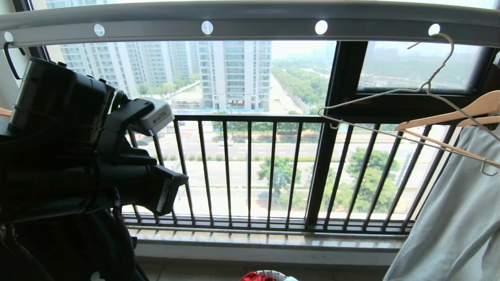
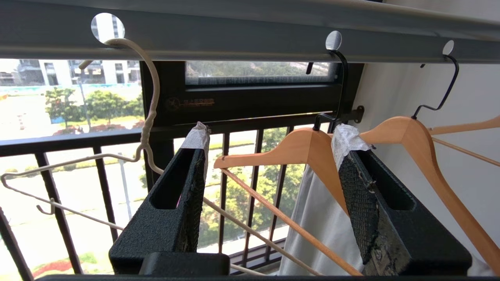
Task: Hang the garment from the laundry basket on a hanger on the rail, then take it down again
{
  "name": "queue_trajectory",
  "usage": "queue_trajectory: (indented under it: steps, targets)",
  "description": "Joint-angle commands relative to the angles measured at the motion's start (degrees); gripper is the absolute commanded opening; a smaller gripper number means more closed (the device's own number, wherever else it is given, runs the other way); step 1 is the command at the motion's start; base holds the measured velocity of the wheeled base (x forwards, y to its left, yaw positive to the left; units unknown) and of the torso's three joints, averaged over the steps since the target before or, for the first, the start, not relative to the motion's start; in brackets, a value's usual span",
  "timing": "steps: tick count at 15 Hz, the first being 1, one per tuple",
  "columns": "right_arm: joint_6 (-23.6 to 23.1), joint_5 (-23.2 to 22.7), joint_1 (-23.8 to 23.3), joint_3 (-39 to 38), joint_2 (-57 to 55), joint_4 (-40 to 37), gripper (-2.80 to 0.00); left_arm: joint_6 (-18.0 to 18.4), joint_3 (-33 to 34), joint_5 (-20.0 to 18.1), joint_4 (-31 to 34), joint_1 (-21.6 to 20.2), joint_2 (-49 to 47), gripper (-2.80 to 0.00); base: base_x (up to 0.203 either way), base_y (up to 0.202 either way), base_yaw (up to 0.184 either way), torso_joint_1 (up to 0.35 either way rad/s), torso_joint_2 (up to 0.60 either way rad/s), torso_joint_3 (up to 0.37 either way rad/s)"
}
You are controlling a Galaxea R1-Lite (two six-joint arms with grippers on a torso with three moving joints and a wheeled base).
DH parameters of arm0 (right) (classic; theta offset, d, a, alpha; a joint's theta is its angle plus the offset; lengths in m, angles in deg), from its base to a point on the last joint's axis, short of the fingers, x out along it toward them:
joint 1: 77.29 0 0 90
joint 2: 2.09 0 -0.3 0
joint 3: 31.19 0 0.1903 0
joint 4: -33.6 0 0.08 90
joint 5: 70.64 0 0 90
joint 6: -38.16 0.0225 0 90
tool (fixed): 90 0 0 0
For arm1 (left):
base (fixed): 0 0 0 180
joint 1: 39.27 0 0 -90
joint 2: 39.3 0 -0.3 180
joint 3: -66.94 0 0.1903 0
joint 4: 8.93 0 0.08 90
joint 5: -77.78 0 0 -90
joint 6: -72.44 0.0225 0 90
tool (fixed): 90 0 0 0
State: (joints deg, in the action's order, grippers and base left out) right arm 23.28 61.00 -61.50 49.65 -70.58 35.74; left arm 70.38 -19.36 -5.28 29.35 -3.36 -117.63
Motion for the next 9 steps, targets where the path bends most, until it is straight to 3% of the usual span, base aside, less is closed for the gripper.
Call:
queue_trajectory:
  steps: [1, 3, 5, 9]
  targets:
    - [-0.7, 0.0, 0.4, -4.0, 10.5, -0.5, -2.8, -0.2, 0.8, 0.1, 0.1, 0.1, 3.2, -2.8, 0.0, 0.0, 0.0, 0.0, 0.0, 0.0]
    - [-0.1, -0.3, 0.6, -4.5, 16.8, -7.5, -2.8, -0.7, 3.2, 0.2, 0.1, -0.1, 8.5, -2.8, 0.0, 0.0, 0.0, 0.0, 0.0, 0.0]
    - [3.6, -1.9, 0.8, -5.8, 22.9, -16.1, -2.8, -1.0, 7.5, 1.0, 0.1, -0.5, 15.9, -2.8, 0.0, 0.0, 0.0, 0.0, 0.0, 0.0]
    - [10.4, -5.7, 1.2, -8.3, 32.5, -34.1, -2.8, -1.1, 13.5, 9.2, -1.0, -3.1, 34.0, -2.8, 0.0, 0.0, 0.0, 0.0, 0.0, 0.0]
